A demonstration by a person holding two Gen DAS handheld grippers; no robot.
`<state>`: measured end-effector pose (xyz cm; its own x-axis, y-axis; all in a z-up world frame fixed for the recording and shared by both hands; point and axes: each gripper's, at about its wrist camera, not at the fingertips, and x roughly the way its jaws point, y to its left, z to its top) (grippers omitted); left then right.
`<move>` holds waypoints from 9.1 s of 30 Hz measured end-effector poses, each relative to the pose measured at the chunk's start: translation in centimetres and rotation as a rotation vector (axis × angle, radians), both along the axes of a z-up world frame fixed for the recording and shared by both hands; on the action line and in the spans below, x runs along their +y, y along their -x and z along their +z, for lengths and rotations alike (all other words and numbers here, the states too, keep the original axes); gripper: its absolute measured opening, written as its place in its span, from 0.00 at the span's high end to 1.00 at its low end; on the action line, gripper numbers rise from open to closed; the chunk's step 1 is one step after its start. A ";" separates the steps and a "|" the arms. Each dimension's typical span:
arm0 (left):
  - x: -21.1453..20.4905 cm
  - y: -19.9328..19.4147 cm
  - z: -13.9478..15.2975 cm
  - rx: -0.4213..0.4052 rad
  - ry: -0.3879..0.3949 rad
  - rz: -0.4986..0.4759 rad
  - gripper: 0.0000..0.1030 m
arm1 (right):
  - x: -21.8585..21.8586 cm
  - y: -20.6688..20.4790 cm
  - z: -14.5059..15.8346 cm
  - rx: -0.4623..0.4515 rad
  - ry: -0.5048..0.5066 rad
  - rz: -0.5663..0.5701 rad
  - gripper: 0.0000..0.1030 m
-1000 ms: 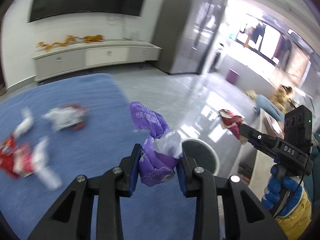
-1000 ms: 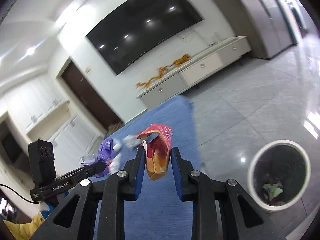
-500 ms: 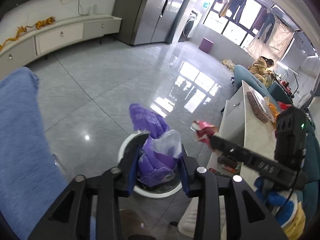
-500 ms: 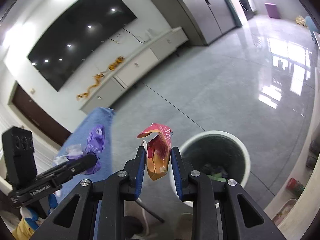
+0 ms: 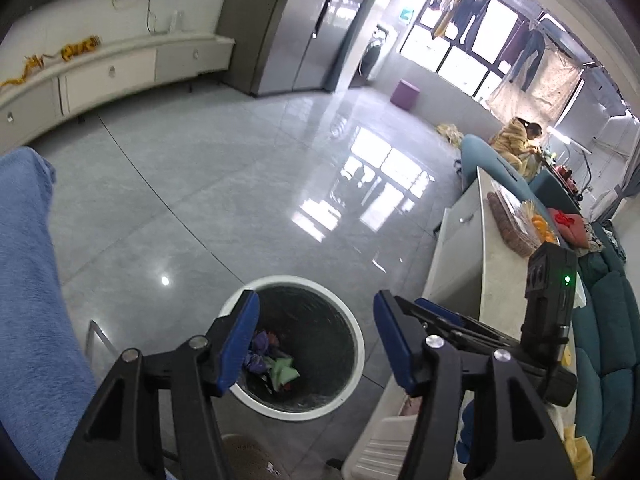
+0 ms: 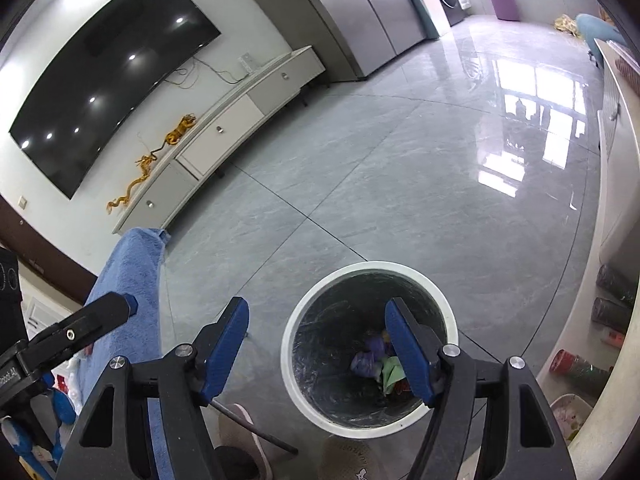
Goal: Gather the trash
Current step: 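Open both tools over the bin to drop the bags, then move both open tools back over the rug of wrappers, then grasp the red chip bag with the left tool while the right tool grasps the white printed bag, then carry the red chip bag and white printed bag over the bin with both tools, then open both tools over the bin to drop the bags, then move both open tools back over the rug toward the remaining items, then grasp the pink carton with the left tool while the right tool grasps the clear plastic bag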
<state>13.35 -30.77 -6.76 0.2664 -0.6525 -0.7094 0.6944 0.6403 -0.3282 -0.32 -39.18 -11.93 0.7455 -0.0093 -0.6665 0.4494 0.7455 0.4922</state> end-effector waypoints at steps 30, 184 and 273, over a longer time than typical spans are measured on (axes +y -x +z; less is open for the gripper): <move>34.1 8.1 5.2 -0.164 -0.027 0.391 0.44 | 17.2 3.6 15.2 -0.295 0.291 0.240 0.35; 4.8 -0.5 -0.8 -0.020 -0.056 0.036 0.54 | 2.3 0.0 2.3 -0.028 0.130 0.074 0.65; 50.2 -8.5 -4.5 0.155 -0.086 0.807 0.54 | 44.4 -14.5 4.1 -0.151 0.359 1.083 0.43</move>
<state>21.88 19.42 -11.23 0.5252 -0.2443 -0.8152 -0.0386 0.9501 -0.3095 14.18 5.27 -7.82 0.5507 0.5136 -0.6579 -0.5579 0.8128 0.1676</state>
